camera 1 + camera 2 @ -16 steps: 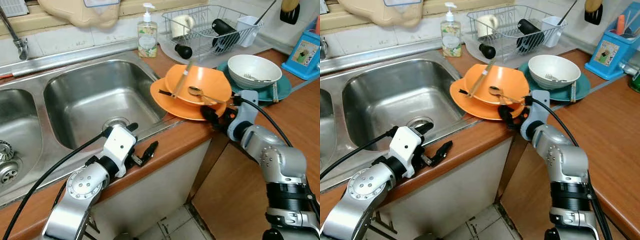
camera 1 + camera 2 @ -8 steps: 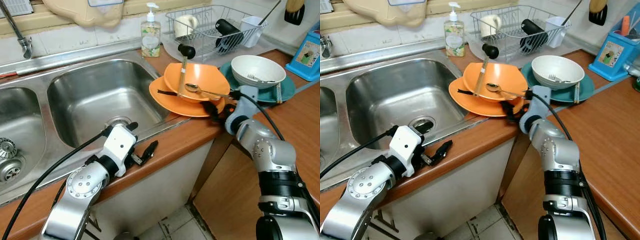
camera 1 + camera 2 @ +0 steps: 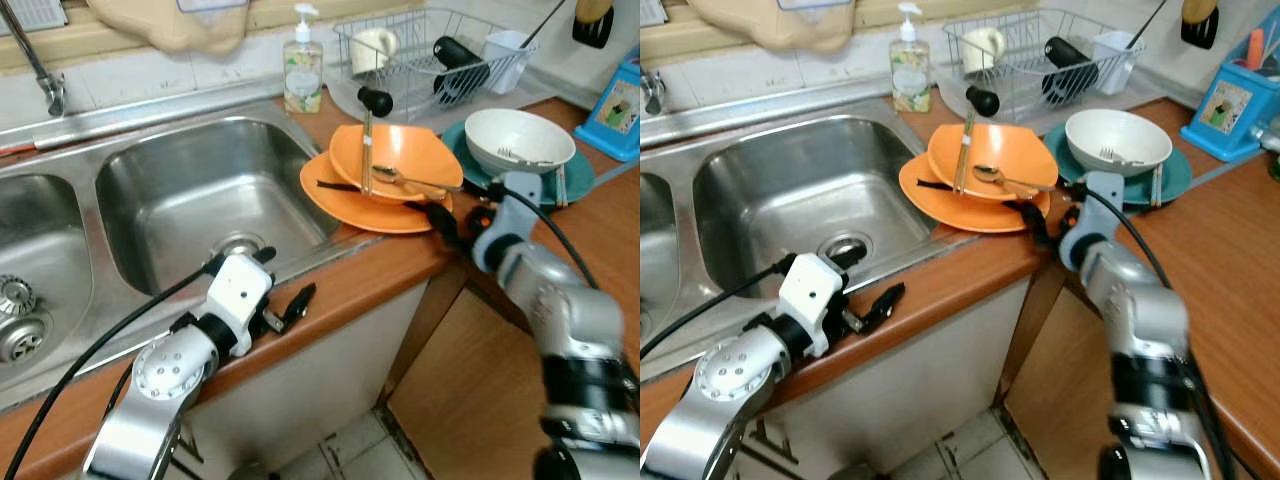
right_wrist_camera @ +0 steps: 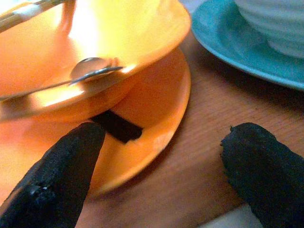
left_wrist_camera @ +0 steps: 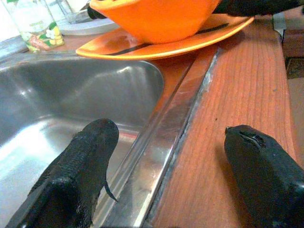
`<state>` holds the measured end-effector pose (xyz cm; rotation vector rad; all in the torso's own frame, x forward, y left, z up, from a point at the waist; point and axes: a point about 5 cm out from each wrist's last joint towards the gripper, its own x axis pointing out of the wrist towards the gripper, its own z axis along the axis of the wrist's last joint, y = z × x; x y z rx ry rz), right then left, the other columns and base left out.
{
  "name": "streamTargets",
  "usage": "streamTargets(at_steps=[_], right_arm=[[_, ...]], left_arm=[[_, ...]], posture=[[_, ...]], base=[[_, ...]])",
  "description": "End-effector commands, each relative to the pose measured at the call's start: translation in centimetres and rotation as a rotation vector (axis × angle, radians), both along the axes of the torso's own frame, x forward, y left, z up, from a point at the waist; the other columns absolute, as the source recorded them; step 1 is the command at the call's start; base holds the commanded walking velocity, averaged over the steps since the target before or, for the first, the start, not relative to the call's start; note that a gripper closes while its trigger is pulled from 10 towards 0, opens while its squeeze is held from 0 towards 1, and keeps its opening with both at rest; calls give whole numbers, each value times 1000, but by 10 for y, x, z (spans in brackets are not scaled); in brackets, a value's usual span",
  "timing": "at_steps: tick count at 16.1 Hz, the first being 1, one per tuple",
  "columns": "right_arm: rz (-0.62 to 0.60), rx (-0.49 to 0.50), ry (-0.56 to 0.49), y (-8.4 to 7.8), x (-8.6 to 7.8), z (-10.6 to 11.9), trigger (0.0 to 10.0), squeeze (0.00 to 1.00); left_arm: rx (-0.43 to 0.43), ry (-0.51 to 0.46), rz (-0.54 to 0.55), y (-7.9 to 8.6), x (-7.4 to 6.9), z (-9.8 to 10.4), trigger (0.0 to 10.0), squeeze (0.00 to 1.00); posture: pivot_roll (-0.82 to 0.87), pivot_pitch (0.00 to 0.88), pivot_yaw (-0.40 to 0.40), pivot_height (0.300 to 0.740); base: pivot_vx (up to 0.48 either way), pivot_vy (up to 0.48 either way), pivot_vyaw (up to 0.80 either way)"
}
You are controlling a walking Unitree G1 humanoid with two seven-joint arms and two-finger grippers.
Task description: Kitchen organization
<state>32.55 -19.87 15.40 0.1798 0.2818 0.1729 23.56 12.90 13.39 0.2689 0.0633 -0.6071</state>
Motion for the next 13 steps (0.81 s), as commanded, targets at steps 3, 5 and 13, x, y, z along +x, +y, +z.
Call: streamTargets(at_steps=[3, 5, 13], right_arm=[[19, -30, -38, -3, -16, 12, 10000, 0], [20, -32, -75, 1, -47, 19, 10000, 0], [74, -185, -222, 41, -85, 18, 10000, 0]], left_arm=[[-27, -4, 60, 1, 2, 2, 10000, 0], [-68, -24, 221, 12, 11, 4, 10000, 0], [-163, -54, 490, 24, 15, 5, 10000, 0]], posture=[[-6, 0, 27, 740], [-13, 0, 15, 740], [-17, 0, -8, 740]], base=[[0, 0, 0], [0, 0, 0], [0, -173, 100]])
